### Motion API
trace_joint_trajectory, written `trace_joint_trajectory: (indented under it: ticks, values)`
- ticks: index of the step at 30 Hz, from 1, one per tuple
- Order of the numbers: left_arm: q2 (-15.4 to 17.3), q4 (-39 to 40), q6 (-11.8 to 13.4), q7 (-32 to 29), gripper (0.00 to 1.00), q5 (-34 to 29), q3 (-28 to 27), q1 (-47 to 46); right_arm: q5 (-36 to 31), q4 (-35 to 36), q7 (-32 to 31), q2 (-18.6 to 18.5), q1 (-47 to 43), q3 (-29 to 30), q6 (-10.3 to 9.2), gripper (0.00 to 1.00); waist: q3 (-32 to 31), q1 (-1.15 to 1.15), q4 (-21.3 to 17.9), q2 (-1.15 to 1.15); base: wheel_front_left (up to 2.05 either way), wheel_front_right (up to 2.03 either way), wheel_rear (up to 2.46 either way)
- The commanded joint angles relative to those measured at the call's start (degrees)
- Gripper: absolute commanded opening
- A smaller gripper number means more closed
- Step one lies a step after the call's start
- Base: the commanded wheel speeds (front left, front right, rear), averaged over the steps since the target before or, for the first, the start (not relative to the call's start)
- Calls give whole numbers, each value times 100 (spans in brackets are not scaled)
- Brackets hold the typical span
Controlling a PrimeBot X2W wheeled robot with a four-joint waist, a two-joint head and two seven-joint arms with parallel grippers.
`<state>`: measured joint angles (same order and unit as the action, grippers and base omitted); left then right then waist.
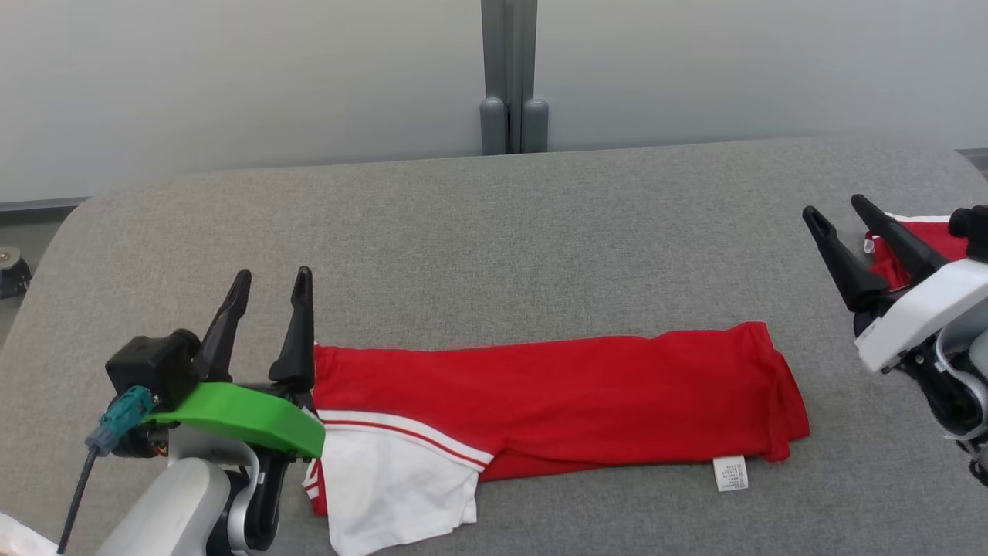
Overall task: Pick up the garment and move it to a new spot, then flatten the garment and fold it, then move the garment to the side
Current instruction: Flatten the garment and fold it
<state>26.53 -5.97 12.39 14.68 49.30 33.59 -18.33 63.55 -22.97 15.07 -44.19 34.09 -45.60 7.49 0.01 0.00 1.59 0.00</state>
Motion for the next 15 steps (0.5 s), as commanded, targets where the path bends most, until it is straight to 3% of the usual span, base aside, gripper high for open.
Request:
trace_joint_trajectory:
  ticks: [1, 5, 9, 15]
  values:
    - [-123, -21, 33, 43, 100, -131, -161, 193, -337, 35, 6, 239, -453, 382, -1, 100, -10, 0, -14, 0, 0, 0, 0]
    - [-848, 170, -159, 50, 100, -812, -1017, 671, -1469, 436, 9, 1088, -1314, 2026, -1, 100, -12, 0, -26, 0, 0, 0, 0]
    - [-1537, 258, -505, 48, 100, -1730, -1724, 1193, -2269, 855, 10, 1897, -2073, 3050, -1, 100, -20, 0, -42, 0, 0, 0, 0]
    - [-2205, 317, -1115, 49, 100, -2930, -2344, 1814, -3180, 1450, 11, 2818, -2939, 3809, -1, 100, -16, 0, -36, 0, 0, 0, 0]
